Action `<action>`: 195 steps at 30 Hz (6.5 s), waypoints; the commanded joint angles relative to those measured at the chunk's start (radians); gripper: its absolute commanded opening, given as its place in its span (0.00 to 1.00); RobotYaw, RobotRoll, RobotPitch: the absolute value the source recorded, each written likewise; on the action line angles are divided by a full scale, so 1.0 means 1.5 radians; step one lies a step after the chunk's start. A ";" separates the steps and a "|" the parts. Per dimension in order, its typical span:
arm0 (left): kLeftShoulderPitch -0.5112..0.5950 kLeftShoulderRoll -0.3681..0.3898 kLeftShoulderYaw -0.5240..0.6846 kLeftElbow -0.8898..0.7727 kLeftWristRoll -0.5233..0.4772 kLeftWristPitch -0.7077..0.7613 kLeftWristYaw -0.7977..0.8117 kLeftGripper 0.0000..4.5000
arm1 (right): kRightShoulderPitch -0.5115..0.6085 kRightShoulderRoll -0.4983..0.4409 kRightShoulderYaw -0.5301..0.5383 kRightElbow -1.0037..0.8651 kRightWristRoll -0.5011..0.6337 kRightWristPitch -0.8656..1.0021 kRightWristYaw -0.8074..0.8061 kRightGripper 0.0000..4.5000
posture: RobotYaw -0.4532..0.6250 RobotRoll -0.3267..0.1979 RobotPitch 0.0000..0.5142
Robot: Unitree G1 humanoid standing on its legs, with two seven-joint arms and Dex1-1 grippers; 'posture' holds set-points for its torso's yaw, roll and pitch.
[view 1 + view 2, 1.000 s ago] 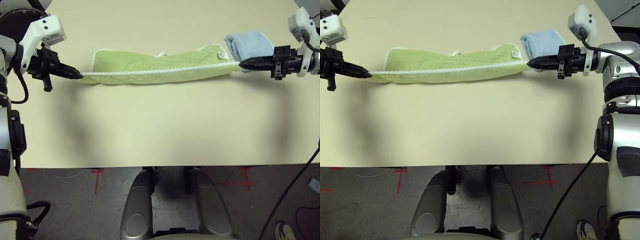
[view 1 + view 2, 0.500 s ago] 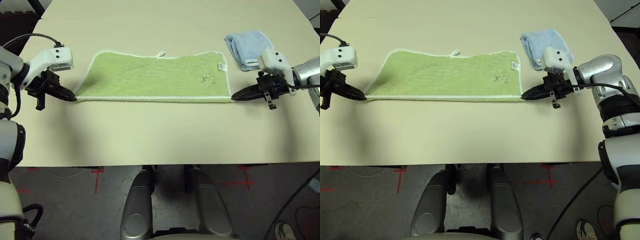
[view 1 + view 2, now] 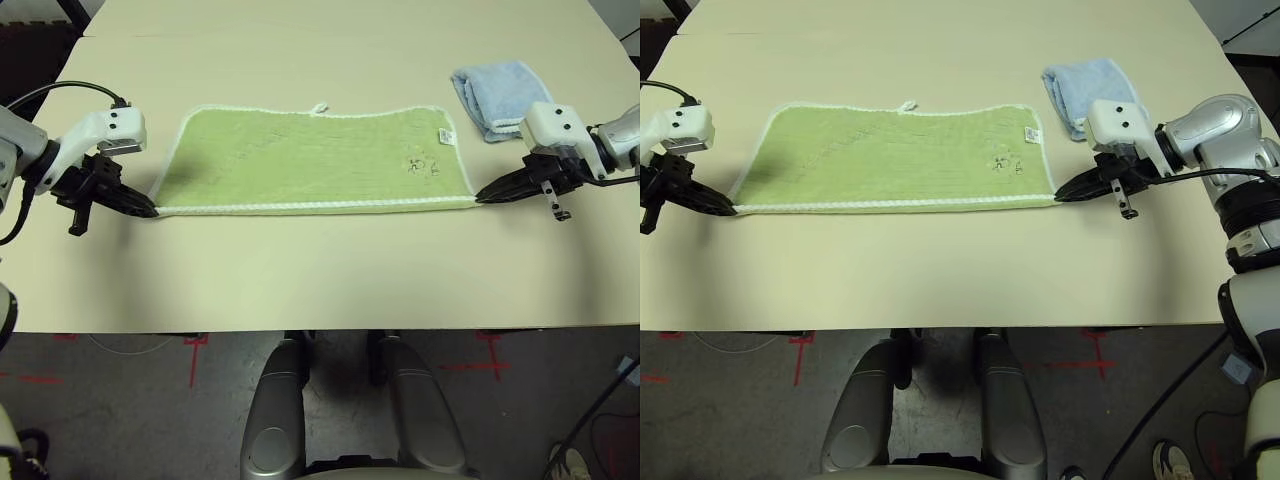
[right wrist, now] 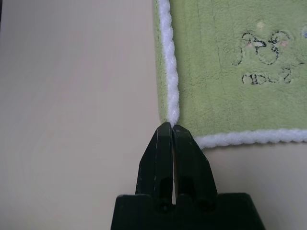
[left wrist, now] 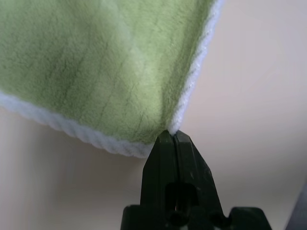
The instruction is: Fold the towel and set it aside.
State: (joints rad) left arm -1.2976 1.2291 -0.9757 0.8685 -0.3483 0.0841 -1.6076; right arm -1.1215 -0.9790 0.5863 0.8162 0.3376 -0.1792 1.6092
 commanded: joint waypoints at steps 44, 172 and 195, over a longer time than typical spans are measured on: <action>-0.162 0.081 -0.278 -0.203 -0.177 0.125 -0.005 0.00 | -0.044 -0.113 0.229 -0.016 0.058 -0.012 0.004 0.00 | 0.46 0.62 0.62; 0.166 -0.309 0.690 0.006 0.107 -0.140 -0.005 1.00 | 0.113 0.183 -0.601 -0.021 0.059 0.549 -0.246 0.99 | 0.46 0.62 0.62; 0.240 -0.308 0.673 -0.096 0.060 -0.105 -0.005 1.00 | 0.318 0.388 -1.032 -0.448 0.361 1.083 -0.830 0.99 | 0.45 0.62 0.62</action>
State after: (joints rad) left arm -0.9506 0.7609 0.0497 0.7484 -0.2510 -0.0797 -1.6048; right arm -0.6666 -0.4187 -0.9166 0.1865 0.8530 1.4255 0.4228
